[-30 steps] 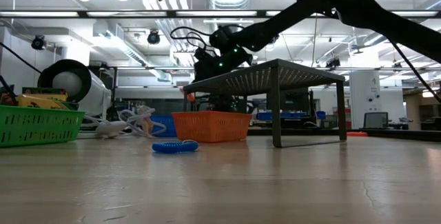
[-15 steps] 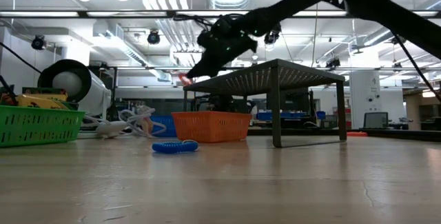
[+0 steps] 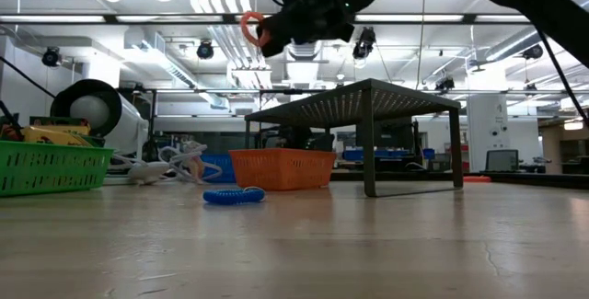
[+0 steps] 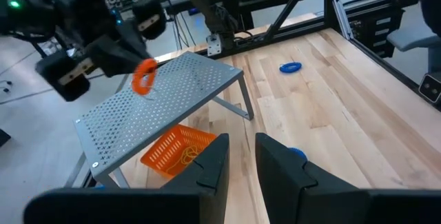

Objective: Pick & Place Office Desk Supplies
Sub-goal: Put the orange spring rubber band into the blue bin

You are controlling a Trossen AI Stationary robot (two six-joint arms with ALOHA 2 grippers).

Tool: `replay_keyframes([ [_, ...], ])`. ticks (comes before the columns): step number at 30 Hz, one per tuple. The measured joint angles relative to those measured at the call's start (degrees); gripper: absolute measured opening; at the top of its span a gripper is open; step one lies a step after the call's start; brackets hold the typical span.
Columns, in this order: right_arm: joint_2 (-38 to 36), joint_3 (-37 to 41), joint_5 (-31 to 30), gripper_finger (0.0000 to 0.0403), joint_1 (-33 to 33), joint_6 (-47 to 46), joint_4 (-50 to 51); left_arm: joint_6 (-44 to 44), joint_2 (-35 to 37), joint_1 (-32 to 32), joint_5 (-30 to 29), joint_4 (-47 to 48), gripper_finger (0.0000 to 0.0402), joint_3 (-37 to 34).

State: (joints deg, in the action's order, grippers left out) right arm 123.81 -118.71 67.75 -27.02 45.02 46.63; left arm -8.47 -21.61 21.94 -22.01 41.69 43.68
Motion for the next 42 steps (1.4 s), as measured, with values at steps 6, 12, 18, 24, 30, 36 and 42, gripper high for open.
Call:
replay_keyframes([
  [6,0.0,0.1,0.0,0.0013,3.8,7.0,4.1,0.0,0.0,0.0,0.0,0.3,0.0074,0.0],
  [12,0.0,0.1,-0.2,0.0013,4.2,5.9,5.9,0.0,0.0,0.0,0.0,0.3,0.0074,0.0],
  [18,0.0,0.1,-0.2,0.0013,4.3,6.0,6.4,9.3,-0.1,0.0,0.6,-6.7,0.0074,-0.1],
  [24,0.1,0.1,-0.3,0.0013,4.2,6.4,6.3,27.8,-1.4,0.0,0.6,-25.6,0.0074,-0.9],
  [30,0.1,0.1,-0.3,0.0013,4.3,6.1,6.8,30.8,-1.4,0.0,0.6,-26.6,0.0074,-0.9],
  [36,0.1,0.1,-0.3,0.0013,4.2,6.4,6.8,31.0,-1.5,0.0,0.6,-24.6,0.0074,-0.9],
  [42,0.1,0.1,-0.3,0.0013,4.2,6.4,6.8,26.0,-1.9,0.0,0.2,-25.4,0.0074,-0.9],
])
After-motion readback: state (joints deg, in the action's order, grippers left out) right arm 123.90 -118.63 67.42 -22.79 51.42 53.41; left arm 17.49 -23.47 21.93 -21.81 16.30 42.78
